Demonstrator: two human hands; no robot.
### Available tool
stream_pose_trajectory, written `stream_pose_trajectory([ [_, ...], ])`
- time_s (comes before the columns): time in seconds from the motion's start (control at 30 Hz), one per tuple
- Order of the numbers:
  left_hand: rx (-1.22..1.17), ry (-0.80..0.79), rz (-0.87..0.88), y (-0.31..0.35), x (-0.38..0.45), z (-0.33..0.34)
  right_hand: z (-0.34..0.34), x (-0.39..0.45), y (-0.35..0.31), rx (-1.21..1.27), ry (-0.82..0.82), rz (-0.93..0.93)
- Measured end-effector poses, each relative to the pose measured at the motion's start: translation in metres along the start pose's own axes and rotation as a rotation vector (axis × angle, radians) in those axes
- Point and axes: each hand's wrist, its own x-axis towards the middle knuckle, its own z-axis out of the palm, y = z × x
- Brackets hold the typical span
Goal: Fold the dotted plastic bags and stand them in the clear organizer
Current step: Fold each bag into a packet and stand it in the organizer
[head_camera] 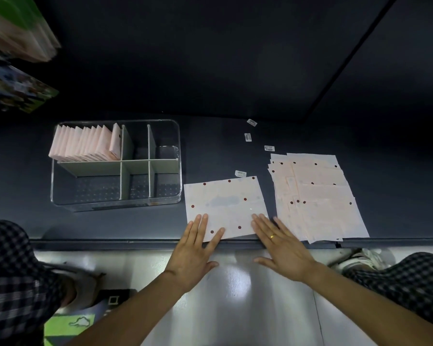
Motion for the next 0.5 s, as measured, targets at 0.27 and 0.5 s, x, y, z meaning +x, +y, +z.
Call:
stream_pose_trajectory([
  [0.27, -0.211, 0.093, -0.041, -0.006, 0.003, -0.023, -0.011, 0.020, 0.002, 0.179, 0.345, 0.095],
  [0.5, -0.396, 0.163, -0.133, -0.004, 0.010, -0.022, -0.009, 0.052, -0.009, 0.069, 0.361, -0.143],
])
